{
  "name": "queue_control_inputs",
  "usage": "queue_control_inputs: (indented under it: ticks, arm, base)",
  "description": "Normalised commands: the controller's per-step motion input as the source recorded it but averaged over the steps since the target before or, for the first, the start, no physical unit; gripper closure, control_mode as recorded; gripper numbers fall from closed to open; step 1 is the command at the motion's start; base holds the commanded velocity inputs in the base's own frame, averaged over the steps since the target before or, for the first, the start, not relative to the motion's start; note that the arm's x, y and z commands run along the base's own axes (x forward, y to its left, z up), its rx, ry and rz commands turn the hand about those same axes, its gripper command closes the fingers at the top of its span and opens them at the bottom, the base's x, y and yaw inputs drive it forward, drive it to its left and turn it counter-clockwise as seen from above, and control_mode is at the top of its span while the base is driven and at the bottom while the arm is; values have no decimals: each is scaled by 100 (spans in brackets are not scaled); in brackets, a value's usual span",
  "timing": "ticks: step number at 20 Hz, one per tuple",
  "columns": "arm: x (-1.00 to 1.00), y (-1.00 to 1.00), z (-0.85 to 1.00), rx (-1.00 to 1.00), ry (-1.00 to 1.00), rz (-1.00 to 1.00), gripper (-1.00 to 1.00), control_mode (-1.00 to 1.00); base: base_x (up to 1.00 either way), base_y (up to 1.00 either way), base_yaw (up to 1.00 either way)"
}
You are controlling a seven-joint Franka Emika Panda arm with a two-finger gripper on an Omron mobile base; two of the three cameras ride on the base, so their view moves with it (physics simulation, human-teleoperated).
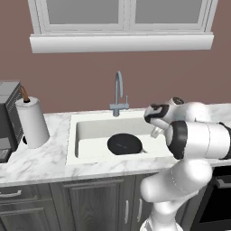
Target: Move the pot and pan from the stove into the sink.
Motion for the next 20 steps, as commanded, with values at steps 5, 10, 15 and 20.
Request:
queue_control_inputs:
  ticks: [5, 10, 15, 20]
  arm:
    - [0, 8, 96, 5, 11, 1, -100, -100]
    - [-41, 19, 68, 0, 16, 7, -100, -100]
    - [-87, 26, 33, -2, 2, 13, -100, -100]
    - [-73, 16, 23, -4, -13, 14, -100, -100]
  base:
    - [0, 0, 0]
    - [0, 0, 0]
    - [0, 0, 0]
    - [0, 0, 0]
